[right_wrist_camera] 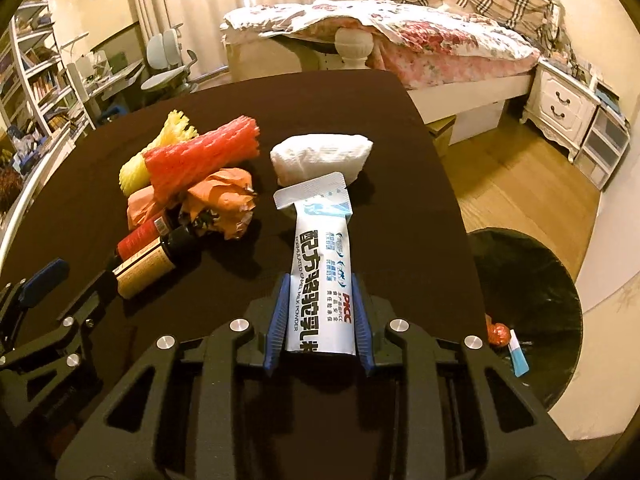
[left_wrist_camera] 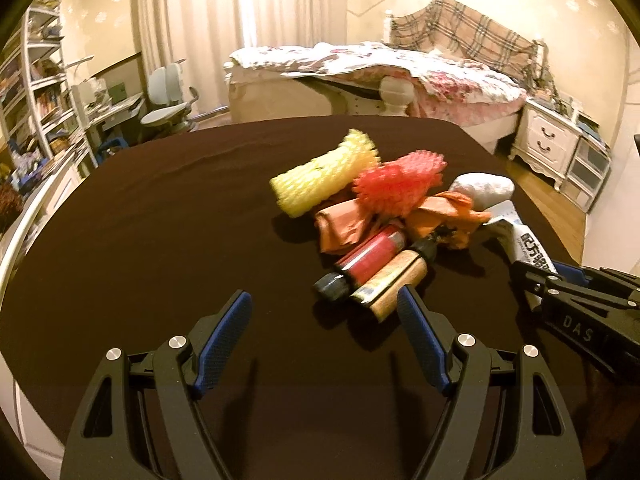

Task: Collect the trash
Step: 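Grasp the white printed tube with the right tool, then grasp the amber labelled bottle with the left tool while the right tool holds the white tube, then carry the amber bottle and white tube over the black trash bin with both tools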

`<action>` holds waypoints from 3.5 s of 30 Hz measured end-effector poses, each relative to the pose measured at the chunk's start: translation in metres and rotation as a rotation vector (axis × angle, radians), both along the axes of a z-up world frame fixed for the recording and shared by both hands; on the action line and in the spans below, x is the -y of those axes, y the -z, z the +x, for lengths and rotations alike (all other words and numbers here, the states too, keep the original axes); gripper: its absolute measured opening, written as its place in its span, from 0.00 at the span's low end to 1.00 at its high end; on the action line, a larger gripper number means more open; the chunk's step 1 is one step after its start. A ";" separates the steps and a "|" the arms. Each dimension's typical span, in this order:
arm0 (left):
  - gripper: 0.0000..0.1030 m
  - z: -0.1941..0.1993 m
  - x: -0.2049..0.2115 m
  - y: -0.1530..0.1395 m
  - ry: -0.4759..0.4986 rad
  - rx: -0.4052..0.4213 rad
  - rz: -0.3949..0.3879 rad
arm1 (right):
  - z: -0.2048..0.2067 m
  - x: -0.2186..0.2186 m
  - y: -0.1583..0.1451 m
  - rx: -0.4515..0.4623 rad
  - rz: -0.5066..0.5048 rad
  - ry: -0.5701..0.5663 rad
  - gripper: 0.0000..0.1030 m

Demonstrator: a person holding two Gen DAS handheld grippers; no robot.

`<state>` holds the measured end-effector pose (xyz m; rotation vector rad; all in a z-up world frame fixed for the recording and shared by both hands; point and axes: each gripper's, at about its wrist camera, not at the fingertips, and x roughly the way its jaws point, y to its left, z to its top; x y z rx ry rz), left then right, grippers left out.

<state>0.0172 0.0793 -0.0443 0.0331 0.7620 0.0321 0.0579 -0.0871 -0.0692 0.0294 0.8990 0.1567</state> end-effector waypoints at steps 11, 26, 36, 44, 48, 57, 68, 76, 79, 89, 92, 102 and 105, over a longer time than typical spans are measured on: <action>0.33 0.017 0.018 0.012 0.103 -0.085 0.002 | -0.002 0.008 0.000 0.003 0.037 -0.012 0.28; 0.38 0.018 0.015 0.015 0.078 -0.120 -0.015 | -0.005 0.012 0.001 0.007 0.055 -0.019 0.29; 0.27 0.021 0.023 0.017 0.110 -0.110 -0.015 | -0.005 0.013 0.001 0.008 0.052 -0.019 0.29; 0.27 0.014 0.014 0.012 0.097 -0.078 -0.067 | -0.008 0.011 0.000 0.017 0.037 -0.023 0.28; 0.27 0.008 0.011 0.009 0.082 -0.061 -0.075 | -0.009 0.011 -0.001 0.019 0.042 -0.023 0.26; 0.27 -0.006 0.013 0.000 0.071 -0.034 -0.091 | -0.024 0.016 -0.008 0.039 0.056 -0.018 0.25; 0.27 -0.013 0.049 -0.021 0.151 0.020 -0.125 | -0.047 0.058 -0.036 0.109 0.058 0.061 0.25; 0.27 -0.007 0.095 -0.026 0.241 0.034 -0.133 | -0.054 0.114 -0.037 0.127 0.040 0.187 0.25; 0.27 -0.002 0.117 -0.026 0.278 0.035 -0.131 | -0.054 0.134 -0.033 0.126 0.038 0.230 0.25; 0.27 0.009 0.173 -0.020 0.354 0.028 -0.111 | -0.055 0.176 -0.018 0.119 0.040 0.317 0.25; 0.27 0.012 0.185 -0.018 0.372 0.023 -0.096 | -0.056 0.185 -0.011 0.109 0.047 0.331 0.25; 0.27 0.023 0.217 -0.006 0.407 -0.003 -0.044 | -0.051 0.206 0.003 0.086 0.056 0.364 0.25; 0.27 0.025 0.224 -0.005 0.417 -0.001 -0.031 | -0.051 0.211 0.003 0.089 0.056 0.372 0.25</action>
